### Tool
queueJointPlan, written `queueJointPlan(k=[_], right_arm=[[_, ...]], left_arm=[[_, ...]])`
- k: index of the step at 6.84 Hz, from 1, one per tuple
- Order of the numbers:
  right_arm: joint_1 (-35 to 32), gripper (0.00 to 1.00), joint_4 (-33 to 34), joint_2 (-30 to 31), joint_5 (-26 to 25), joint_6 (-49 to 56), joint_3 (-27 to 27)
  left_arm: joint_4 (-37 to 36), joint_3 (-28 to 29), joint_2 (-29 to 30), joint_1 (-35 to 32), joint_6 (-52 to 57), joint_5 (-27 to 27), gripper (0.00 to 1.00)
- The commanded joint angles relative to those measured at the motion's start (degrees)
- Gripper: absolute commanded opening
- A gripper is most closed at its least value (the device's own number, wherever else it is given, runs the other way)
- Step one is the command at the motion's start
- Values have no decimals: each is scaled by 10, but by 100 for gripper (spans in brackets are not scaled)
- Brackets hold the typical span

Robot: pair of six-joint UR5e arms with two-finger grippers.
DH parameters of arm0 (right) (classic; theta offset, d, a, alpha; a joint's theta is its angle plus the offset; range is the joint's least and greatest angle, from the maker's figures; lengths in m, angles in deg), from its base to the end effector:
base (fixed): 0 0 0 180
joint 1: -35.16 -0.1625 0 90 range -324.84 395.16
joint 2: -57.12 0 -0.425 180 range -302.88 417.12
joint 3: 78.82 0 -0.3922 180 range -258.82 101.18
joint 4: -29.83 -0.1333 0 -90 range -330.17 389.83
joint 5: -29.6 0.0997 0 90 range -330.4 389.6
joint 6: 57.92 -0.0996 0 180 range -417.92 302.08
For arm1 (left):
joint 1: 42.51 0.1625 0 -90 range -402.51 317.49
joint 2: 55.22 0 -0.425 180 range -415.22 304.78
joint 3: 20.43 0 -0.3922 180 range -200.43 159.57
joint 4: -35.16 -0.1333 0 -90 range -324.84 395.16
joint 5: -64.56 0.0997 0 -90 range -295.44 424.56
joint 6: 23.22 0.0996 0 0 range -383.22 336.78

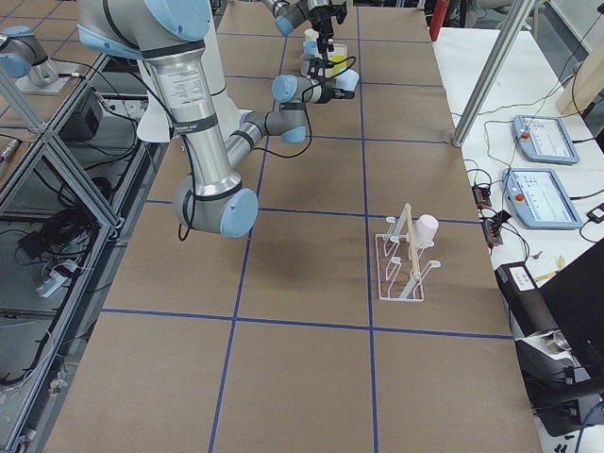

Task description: Transfer IKEA cup to right arm and place on rack

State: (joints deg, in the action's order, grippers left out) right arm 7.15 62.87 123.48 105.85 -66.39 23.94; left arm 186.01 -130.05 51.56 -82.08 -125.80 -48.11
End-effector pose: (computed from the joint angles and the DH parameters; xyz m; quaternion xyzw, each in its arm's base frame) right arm -0.4355 -0.4095 0.2139 0.6374 -0.3496 -0.2289 0.6474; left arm 0.3380 -0.4025 0.2262 0.0454 0.7458 -0.1524 0.6470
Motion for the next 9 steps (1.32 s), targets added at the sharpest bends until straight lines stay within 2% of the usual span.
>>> queueJointPlan(k=[1,2,3,4,5,6,8,9], right_arm=[[-38,0,161,8,0,-6,45],[-68,0,291,9,2,3,93],[-102,0,408,3,11,61,128],[-132,0,471,10,13,146,140],[-162,0,506,26,12,213,142],[-195,0,507,70,13,294,154],[-283,0,507,145,12,508,169],[-310,0,507,168,7,585,169]], left_arm=[[-2,-2,-27,-5,59,-4,100],[-2,-2,-28,-5,59,-3,100],[-2,-3,-28,-5,59,-2,100],[-2,-3,-28,-5,59,-2,100],[-2,-3,-28,-4,59,-2,100],[-4,-2,-29,-5,60,-2,100],[-27,-2,-46,-4,146,-1,100],[-67,-2,-46,-6,203,-1,100]])
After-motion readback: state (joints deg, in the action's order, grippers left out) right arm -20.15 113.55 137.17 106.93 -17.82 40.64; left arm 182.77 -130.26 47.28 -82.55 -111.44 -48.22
